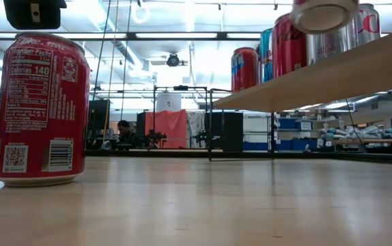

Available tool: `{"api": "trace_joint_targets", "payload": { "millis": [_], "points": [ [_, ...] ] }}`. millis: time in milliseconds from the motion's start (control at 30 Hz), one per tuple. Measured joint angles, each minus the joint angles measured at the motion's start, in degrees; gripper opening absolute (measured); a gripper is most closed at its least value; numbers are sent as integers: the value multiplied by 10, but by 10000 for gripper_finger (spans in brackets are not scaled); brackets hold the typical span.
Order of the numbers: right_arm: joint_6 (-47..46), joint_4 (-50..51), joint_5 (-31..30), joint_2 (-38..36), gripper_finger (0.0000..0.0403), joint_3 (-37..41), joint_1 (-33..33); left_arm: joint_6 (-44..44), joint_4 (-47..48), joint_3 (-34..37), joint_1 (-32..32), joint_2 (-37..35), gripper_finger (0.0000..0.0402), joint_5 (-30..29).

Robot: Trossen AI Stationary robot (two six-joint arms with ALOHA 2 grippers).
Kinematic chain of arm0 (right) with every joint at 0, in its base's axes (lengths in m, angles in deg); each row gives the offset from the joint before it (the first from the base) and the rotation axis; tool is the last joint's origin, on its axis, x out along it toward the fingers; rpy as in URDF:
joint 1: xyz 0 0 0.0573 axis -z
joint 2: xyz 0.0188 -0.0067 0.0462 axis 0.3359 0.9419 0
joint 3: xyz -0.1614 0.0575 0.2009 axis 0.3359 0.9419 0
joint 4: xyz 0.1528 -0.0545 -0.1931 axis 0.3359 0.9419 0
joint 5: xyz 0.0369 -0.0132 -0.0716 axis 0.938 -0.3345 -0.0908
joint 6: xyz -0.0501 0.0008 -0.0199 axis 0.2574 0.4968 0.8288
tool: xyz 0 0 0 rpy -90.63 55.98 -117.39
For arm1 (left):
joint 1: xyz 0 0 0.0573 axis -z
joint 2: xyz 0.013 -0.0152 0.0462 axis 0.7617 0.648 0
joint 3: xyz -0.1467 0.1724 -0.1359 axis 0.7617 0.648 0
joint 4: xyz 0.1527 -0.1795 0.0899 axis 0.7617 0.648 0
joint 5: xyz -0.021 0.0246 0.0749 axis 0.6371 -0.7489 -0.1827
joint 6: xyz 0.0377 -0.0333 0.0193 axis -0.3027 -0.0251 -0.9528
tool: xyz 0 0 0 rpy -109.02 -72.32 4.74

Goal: Place canned beverage on shelf
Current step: Put the right red soda can on the shelf

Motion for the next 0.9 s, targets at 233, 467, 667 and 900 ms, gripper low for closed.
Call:
{"api": "trace_joint_targets", "payload": {
  "millis": [233, 467, 667, 900],
  "points": [
    [-41, 1, 0, -82, 307, 95, 0, 0, 0, 0, 0, 0, 144, 0],
    [-58, 1, 1, -144, 307, 158, 0, 4, 0, 0, 0, 0, 144, 0],
    [-55, 1, 7, -170, 307, 176, 0, 12, 0, 0, 0, 0, 144, 0],
    [-37, 1, 34, -177, 307, 176, -5, 15, 0, 0, 0, 0, 144, 0]
  ]
}}
